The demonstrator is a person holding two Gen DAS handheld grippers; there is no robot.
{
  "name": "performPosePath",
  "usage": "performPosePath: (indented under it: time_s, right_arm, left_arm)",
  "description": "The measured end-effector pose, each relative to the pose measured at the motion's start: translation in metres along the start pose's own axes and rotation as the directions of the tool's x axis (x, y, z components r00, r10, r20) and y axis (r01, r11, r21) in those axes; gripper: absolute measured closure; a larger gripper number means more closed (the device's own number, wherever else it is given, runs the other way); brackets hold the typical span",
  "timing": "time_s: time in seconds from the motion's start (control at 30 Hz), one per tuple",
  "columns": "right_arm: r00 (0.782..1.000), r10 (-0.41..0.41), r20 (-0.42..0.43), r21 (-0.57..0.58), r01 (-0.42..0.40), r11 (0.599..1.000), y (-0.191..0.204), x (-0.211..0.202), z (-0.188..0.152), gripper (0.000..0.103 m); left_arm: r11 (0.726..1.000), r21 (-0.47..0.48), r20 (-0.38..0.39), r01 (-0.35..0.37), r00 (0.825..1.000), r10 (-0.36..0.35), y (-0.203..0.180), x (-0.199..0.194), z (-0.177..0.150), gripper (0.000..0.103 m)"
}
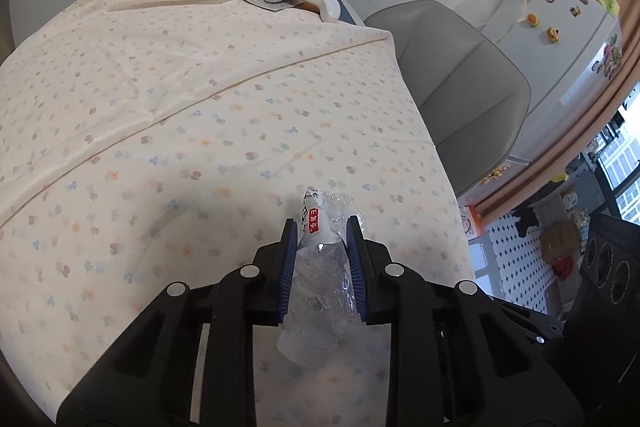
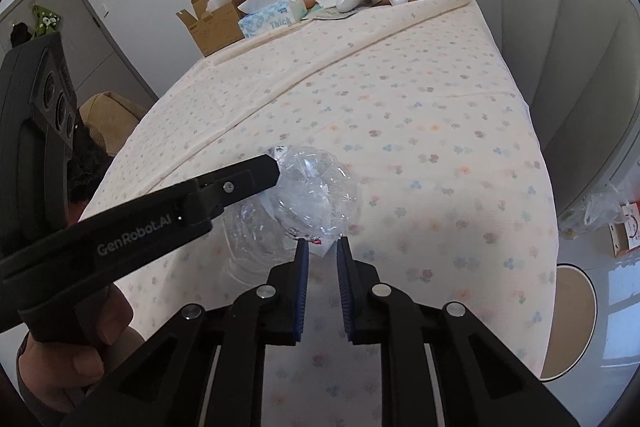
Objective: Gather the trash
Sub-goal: 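Lift the bottle with the left gripper off the tablecloth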
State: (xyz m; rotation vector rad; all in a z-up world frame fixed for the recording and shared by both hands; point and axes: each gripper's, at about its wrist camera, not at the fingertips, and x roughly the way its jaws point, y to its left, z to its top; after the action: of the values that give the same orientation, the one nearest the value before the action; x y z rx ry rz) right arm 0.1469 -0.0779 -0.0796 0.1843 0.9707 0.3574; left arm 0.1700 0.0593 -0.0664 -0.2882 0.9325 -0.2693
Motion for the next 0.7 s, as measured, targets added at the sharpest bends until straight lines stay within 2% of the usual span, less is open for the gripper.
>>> performPosePath:
  time_s: [0.13, 0.23, 0.47, 0.7]
  right_arm:
    - [1.000, -0.002, -0.004, 0.006, 0.002, 1.000, -0.001, 0.004, 0.003, 0.088]
    - [1.000, -0.003, -0.004, 0.009, 0.003, 1.000, -0.001, 0.006, 0.006, 0.088]
    - [0.998, -0.051, -0.034, 0.021, 0.052, 0.998, -0.008, 0.017, 0.007, 0.088]
    - [0.997, -0.066, -0.048, 0.013, 0.066, 0.998, -0.010, 0.020, 0.005, 0.091]
  left_arm:
    - [1.000, 0.000, -0.016, -0.015, 1.000, 0.015, 0.004, 0.005, 0.002, 0.074]
    - [0.999, -0.007, -0.036, -0.035, 0.999, 0.035, 0.007, 0.013, 0.002, 0.068]
    - [1.000, 0.001, -0.044, -0.030, 0.999, 0.030, 0.009, 0.021, 0.002, 0.066]
    - [1.000, 0.022, -0.024, -0.018, 1.000, 0.019, 0.004, 0.014, 0.004, 0.073]
